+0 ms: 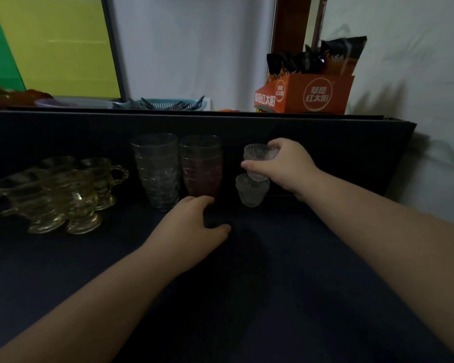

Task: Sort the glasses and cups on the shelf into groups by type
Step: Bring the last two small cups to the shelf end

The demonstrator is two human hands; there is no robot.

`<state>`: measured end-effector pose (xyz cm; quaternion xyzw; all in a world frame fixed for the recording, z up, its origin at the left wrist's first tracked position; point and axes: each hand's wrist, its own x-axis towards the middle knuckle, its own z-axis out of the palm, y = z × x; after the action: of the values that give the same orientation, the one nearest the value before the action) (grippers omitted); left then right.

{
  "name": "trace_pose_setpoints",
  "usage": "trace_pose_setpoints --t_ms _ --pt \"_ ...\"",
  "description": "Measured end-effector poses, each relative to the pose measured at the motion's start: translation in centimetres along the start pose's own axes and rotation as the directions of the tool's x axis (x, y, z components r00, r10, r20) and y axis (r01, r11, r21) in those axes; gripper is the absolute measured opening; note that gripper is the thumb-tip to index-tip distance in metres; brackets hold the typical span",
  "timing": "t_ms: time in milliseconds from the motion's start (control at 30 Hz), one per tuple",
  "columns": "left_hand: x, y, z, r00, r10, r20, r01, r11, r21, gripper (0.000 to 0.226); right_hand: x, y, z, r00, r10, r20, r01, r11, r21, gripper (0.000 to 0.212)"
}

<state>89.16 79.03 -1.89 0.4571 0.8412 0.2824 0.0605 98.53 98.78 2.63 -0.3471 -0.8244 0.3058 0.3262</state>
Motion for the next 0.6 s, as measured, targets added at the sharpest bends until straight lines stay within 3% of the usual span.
trace_pose_setpoints --t_ms 133,267,467,600 --pt "0.1 -0.8 -0.2 0.998 -0.036 -0.052 0.037 0.999 0.014 0.074 0.4 1.0 1.7 0.999 0.043 0.032 -0.041 0.997 -0.06 0.077" --pt "0.4 -1.5 -0.4 0.996 -0.042 -0.082 0.044 0.999 0.022 0.075 0.2 2.0 2.8 0.995 0.069 0.065 -0.062 0.992 -0.113 0.101" --pt "0.4 -2.1 -1.4 0.996 -0.008 -0.091 0.012 0.999 0.052 0.075 -0.4 2.1 3.0 0.994 0.077 0.078 -0.066 0.988 -0.137 0.106" --pt "0.1 -2.8 -2.3 0.988 0.037 -0.148 -0.023 0.996 0.092 0.075 -2.0 1.9 1.9 1.0 0.017 0.014 -0.013 0.97 -0.243 0.108"
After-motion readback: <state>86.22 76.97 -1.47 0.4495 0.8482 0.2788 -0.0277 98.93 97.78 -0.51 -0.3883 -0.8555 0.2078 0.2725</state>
